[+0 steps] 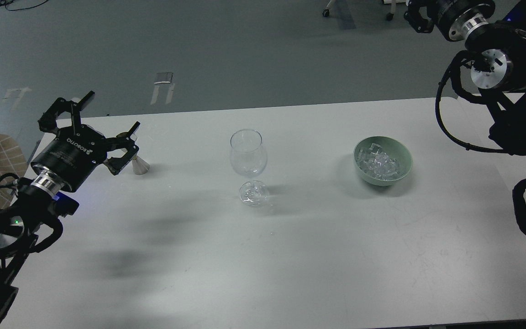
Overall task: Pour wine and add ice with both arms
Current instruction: 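Grasp the metal jigger with the left gripper and pull it nearer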
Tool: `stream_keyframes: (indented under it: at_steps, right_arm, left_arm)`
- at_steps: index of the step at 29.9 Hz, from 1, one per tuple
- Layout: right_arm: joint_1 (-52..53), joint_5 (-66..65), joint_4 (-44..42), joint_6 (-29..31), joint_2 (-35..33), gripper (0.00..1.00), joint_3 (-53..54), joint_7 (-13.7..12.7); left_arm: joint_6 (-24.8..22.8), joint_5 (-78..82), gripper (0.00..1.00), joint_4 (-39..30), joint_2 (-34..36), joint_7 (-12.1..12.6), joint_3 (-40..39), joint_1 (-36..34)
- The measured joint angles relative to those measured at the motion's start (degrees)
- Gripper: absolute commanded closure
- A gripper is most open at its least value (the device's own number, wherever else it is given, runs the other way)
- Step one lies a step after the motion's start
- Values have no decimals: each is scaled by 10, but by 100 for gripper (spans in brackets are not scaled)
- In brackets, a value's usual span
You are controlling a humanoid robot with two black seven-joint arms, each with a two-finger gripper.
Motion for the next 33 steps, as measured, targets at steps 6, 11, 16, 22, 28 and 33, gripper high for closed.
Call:
stream_keyframes:
  at_steps: [6,11,16,22,28,33]
  right_arm:
    - [0,0,2,0,0,0,0,-2]
    - [0,0,2,0,0,0,0,-2]
    - [0,0,3,-4,0,0,0,-2]
    - [0,0,4,-17,3,0,0,-2]
    - [0,0,4,-18,4,0,-1,-2]
    - [0,0,4,-18,4,0,-1,-3]
  left_arm:
    - [16,-11,5,4,-28,1,-20,42]
    - [39,-15,25,22,-49,1,-24,48]
    - [81,-10,30,49,-74,1,-24,49]
    - [119,-8,42,68,-93,-3,-25,43]
    - [124,-1,44,100,-119,-5,-27,26]
    - [119,-1,43,196,-140,-1,-27,-36]
